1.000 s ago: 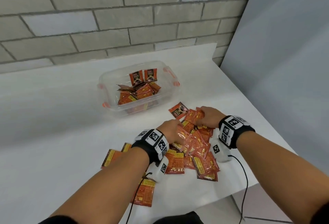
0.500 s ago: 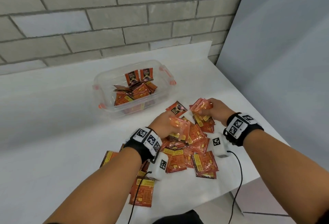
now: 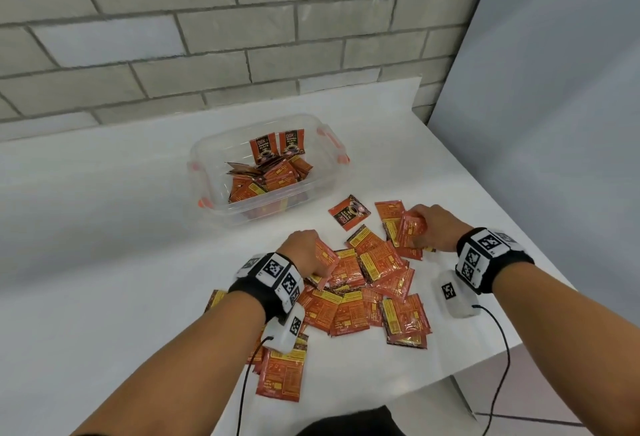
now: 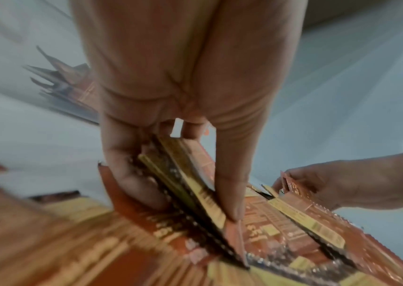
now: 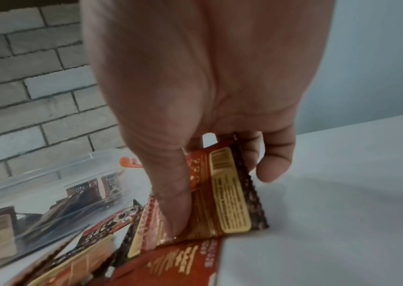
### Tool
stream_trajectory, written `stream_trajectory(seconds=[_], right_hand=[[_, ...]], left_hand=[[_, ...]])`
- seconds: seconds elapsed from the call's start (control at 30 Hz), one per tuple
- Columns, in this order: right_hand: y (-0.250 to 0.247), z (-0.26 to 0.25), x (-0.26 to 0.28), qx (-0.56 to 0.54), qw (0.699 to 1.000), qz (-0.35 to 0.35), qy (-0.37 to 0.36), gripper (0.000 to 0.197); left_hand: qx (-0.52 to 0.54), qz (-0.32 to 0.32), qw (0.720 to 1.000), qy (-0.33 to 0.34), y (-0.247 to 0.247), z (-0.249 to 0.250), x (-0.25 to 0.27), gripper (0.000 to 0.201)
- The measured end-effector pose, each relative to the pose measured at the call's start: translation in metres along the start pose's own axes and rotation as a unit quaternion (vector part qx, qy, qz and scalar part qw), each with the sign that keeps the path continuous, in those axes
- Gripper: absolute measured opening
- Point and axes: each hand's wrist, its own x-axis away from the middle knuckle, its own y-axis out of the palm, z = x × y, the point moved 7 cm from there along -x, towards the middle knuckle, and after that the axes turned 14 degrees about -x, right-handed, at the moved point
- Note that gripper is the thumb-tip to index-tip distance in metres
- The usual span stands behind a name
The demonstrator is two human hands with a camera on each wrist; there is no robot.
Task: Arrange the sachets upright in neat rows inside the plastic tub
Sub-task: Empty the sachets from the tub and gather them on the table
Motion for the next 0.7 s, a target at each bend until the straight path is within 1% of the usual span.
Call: stream_trajectory(seconds=[0.07,0.1,0.13,0.23,0.3,0.37,0.4,0.47,0.5,0.57,0.63,0.7], right_hand=[[-0.005,0.001,-0.001,0.053,0.998,0.039,0.009,0.063],[-0.007,0.001,0.000,0.059,0.997,0.048,0.013,0.061],[-0.007,0.001,0.000,0.045,0.998,0.050,0.016,0.058],[-0.008,-0.001,0.006,-0.060,0.998,0.034,0.013,0.046],[-0.014,-0.009,0.011,-0.105,0.994,0.034,-0.001,0.040],[-0.022,-0.022,0.018,-0.136,0.990,0.042,-0.027,0.037],[-0.023,-0.028,0.022,-0.149,0.988,0.034,-0.037,0.037],[-0.014,-0.039,0.029,-0.169,0.984,-0.020,-0.046,0.040],[-0.005,-0.044,0.033,-0.170,0.982,-0.061,-0.048,0.041],[0.016,-0.050,0.040,-0.134,0.981,-0.134,-0.044,0.043],[0.032,-0.051,0.043,-0.077,0.982,-0.166,-0.040,0.045],[0.042,-0.050,0.044,-0.014,0.984,-0.170,-0.045,0.051]], left_hand=[[0.006,0.002,1.000,0.003,0.000,0.001,-0.001,0.060],[0.024,0.006,1.000,0.010,0.000,0.002,-0.001,0.057],[0.048,0.013,0.999,0.019,-0.001,0.003,-0.001,0.052],[0.135,0.035,0.989,0.048,-0.010,0.004,0.003,0.038],[0.179,0.049,0.981,0.054,-0.020,0.001,0.007,0.037],[0.216,0.061,0.973,0.047,-0.030,-0.009,0.010,0.039],[0.220,0.059,0.973,0.043,-0.033,-0.015,0.011,0.042],[0.194,0.028,0.980,0.037,-0.030,-0.023,0.013,0.052],[0.156,0.008,0.987,0.030,-0.026,-0.026,0.013,0.060],[0.038,-0.013,0.999,0.010,-0.016,-0.028,0.014,0.076],[-0.045,-0.009,0.999,-0.016,-0.010,-0.025,0.015,0.082],[-0.082,-0.003,0.996,-0.028,-0.007,-0.020,0.015,0.077]])
